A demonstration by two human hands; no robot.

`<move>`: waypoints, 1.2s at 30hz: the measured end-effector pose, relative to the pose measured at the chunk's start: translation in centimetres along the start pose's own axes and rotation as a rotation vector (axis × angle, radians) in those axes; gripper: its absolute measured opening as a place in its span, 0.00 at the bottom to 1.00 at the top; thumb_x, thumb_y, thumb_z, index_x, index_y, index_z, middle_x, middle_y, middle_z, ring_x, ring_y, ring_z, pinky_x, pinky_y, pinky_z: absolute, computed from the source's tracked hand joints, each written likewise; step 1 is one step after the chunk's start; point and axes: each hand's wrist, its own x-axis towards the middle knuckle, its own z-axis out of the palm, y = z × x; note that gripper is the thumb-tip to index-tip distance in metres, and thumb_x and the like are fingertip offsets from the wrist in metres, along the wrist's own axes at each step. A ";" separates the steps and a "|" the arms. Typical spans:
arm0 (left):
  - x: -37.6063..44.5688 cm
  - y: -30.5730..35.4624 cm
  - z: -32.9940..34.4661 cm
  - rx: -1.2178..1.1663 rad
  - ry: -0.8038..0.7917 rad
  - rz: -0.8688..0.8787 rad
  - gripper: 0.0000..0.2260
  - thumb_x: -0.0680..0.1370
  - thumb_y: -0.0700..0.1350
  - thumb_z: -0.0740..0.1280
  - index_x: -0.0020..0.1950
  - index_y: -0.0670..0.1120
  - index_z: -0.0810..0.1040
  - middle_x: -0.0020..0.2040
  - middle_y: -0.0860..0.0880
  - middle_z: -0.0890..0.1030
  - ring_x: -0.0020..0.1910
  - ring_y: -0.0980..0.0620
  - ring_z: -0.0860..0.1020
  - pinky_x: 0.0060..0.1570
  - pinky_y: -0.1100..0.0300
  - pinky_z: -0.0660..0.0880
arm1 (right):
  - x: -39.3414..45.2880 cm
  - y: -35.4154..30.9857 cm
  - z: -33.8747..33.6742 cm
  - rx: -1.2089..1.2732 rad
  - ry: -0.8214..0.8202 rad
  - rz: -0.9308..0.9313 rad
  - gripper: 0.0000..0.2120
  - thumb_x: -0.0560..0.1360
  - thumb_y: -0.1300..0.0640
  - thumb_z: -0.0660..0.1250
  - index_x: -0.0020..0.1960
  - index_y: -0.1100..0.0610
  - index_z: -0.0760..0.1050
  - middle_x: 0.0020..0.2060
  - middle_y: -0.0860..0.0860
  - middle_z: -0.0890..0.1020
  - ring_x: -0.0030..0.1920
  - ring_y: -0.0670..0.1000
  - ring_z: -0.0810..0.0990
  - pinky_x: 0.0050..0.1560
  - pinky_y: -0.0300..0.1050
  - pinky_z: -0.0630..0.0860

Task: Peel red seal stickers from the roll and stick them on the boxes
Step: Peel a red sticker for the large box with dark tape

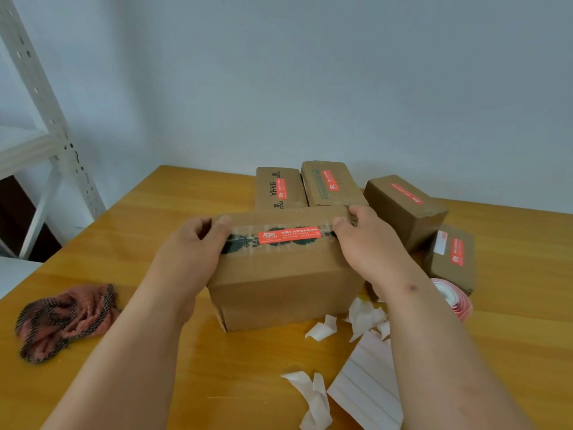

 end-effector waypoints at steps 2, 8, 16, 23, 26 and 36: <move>-0.5 0.4 -0.7 -0.135 0.112 0.004 0.11 0.80 0.56 0.62 0.46 0.51 0.78 0.45 0.50 0.81 0.46 0.51 0.78 0.43 0.54 0.76 | -0.5 0.0 -0.5 0.110 0.022 0.004 0.18 0.80 0.44 0.55 0.68 0.47 0.64 0.51 0.43 0.73 0.42 0.41 0.71 0.36 0.40 0.67; -0.1 -1.2 -2.6 -0.326 0.173 -0.154 0.10 0.78 0.50 0.68 0.56 0.46 0.77 0.53 0.48 0.78 0.50 0.48 0.76 0.41 0.55 0.76 | -1.9 -0.3 -1.8 0.173 0.054 0.120 0.30 0.77 0.33 0.49 0.51 0.56 0.77 0.43 0.55 0.82 0.47 0.56 0.80 0.53 0.56 0.75; -1.7 -1.0 -2.5 -0.238 0.108 -0.050 0.11 0.80 0.54 0.63 0.52 0.48 0.80 0.47 0.49 0.83 0.45 0.49 0.80 0.49 0.51 0.78 | -3.4 -0.2 -0.5 0.177 0.022 0.015 0.15 0.77 0.39 0.58 0.50 0.50 0.71 0.47 0.48 0.79 0.48 0.48 0.76 0.49 0.50 0.75; -2.6 -1.0 -1.7 -0.237 0.167 -0.081 0.13 0.81 0.57 0.59 0.53 0.49 0.76 0.49 0.49 0.80 0.49 0.50 0.78 0.56 0.45 0.77 | -4.0 0.3 -0.4 0.045 -0.055 0.012 0.30 0.77 0.33 0.48 0.62 0.55 0.70 0.50 0.53 0.77 0.48 0.50 0.76 0.44 0.48 0.73; -2.9 -1.4 -0.6 -0.197 0.220 -0.020 0.08 0.81 0.53 0.61 0.54 0.50 0.73 0.47 0.52 0.78 0.43 0.54 0.75 0.43 0.55 0.76 | -3.7 1.2 0.0 0.033 -0.074 0.000 0.26 0.78 0.36 0.52 0.71 0.48 0.62 0.61 0.47 0.73 0.52 0.46 0.70 0.46 0.45 0.69; -8.0 0.4 3.1 0.183 0.263 0.734 0.05 0.76 0.42 0.68 0.47 0.52 0.75 0.43 0.60 0.74 0.40 0.57 0.73 0.38 0.71 0.71 | -4.6 2.3 -2.9 -0.210 0.010 -0.104 0.08 0.76 0.45 0.65 0.43 0.49 0.74 0.41 0.45 0.79 0.41 0.43 0.76 0.34 0.38 0.67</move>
